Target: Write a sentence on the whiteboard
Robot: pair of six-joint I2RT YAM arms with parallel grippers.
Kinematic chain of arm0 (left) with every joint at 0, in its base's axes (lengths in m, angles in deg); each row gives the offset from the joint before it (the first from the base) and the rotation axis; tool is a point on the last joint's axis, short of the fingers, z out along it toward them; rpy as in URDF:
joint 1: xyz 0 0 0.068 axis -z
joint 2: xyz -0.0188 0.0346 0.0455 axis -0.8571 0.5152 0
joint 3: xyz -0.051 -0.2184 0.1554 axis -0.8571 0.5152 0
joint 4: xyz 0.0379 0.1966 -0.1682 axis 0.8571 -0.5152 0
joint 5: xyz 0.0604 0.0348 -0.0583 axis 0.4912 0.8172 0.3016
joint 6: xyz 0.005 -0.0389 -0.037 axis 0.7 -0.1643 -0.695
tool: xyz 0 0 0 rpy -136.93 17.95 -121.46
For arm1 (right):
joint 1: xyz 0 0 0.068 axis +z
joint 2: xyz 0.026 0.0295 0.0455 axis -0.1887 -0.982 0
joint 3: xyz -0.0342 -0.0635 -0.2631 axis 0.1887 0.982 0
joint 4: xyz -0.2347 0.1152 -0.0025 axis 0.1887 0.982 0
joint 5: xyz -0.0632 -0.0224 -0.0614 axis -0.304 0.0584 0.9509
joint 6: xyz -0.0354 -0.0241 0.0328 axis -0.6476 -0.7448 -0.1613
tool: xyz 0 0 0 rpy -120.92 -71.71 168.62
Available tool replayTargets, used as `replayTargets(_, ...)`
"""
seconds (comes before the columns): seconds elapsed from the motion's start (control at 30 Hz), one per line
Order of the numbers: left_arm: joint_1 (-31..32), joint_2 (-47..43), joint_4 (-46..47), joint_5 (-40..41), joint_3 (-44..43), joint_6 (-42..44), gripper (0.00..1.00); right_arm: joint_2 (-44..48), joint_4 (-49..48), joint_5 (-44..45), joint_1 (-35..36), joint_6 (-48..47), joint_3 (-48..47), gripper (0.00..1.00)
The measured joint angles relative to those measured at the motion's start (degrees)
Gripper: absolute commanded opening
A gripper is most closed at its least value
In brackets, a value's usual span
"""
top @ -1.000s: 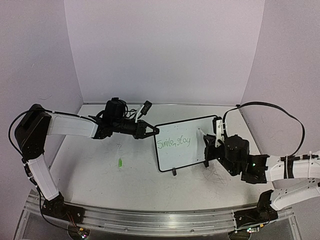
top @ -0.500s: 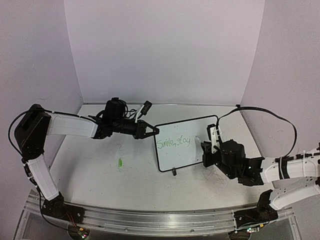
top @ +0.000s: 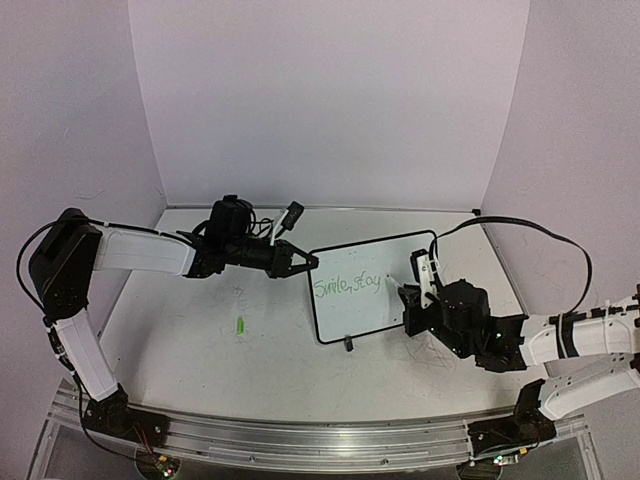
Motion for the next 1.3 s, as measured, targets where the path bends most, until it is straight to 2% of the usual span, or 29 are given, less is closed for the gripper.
replayTargets(0.4, 0.04, 0.00, 0.01, 0.02, 0.00, 0.04, 0.00, -0.24, -0.04, -0.41, 0.35, -0.77, 0.02, 0.00)
replayTargets(0.83, 0.07, 0.00, 0.01, 0.04, 0.00, 0.05, 0.00, -2.70, -0.25, 4.25, 0.87, -0.88, -1.20, 0.00)
replayTargets(1.3, 0.11, -0.02, 0.00, 0.07, 0.00, 0.09, 0.00, -5.04, -2.22, 4.56, -0.32, -1.71, -2.81, 0.00)
